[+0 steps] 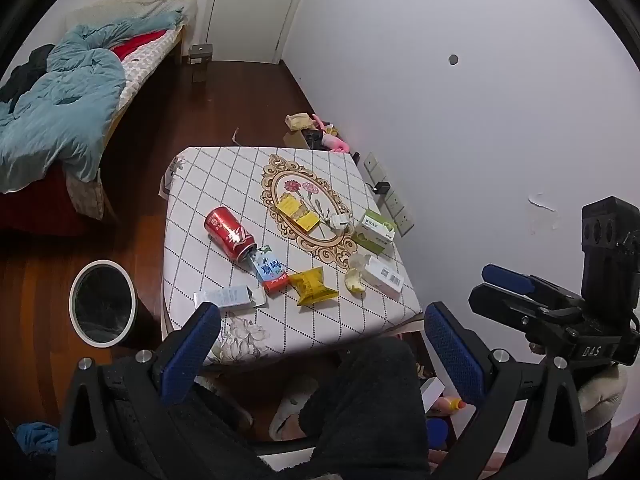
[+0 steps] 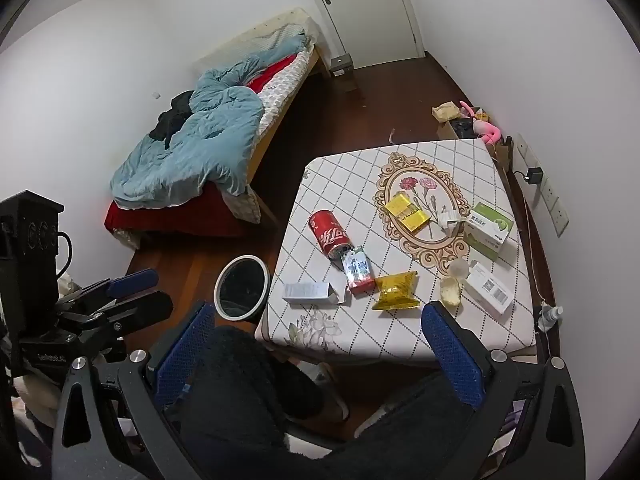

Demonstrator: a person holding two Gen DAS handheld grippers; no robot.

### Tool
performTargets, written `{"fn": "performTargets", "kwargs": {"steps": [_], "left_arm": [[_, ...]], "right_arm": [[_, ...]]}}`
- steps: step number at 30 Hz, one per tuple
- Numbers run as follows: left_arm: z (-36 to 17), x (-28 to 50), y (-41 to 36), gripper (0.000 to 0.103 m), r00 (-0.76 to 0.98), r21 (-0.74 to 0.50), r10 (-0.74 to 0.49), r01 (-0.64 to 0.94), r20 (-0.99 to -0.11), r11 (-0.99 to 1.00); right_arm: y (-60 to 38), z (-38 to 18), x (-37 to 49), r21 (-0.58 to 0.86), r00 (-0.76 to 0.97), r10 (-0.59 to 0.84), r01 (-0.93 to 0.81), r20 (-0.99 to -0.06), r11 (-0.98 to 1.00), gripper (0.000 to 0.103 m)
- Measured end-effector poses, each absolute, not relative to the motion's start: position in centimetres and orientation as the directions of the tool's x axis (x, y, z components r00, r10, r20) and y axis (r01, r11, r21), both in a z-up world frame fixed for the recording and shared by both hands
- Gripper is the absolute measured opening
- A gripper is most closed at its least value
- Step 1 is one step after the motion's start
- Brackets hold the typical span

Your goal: Collect trash

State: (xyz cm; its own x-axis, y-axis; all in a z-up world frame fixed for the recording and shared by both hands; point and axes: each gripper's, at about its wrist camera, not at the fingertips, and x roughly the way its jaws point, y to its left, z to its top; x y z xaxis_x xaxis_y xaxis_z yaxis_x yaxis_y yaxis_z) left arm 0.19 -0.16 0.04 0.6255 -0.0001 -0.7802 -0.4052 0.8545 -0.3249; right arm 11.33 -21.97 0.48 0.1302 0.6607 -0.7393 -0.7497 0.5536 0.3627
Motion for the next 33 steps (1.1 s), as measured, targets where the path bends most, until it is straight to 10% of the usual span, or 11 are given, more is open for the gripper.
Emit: {"fn": "performTargets", "kwargs": {"steps": [33], "left_arm": [[0.9, 0.0, 0.3, 0.103, 0.651, -0.344, -0.015, -0.381, -0.759, 0.858]], "right_arm": [[-21.1, 0.0, 11.4, 0.376, 0.109, 0.667, -0.754, -0.737, 0.538, 0.103]]}}
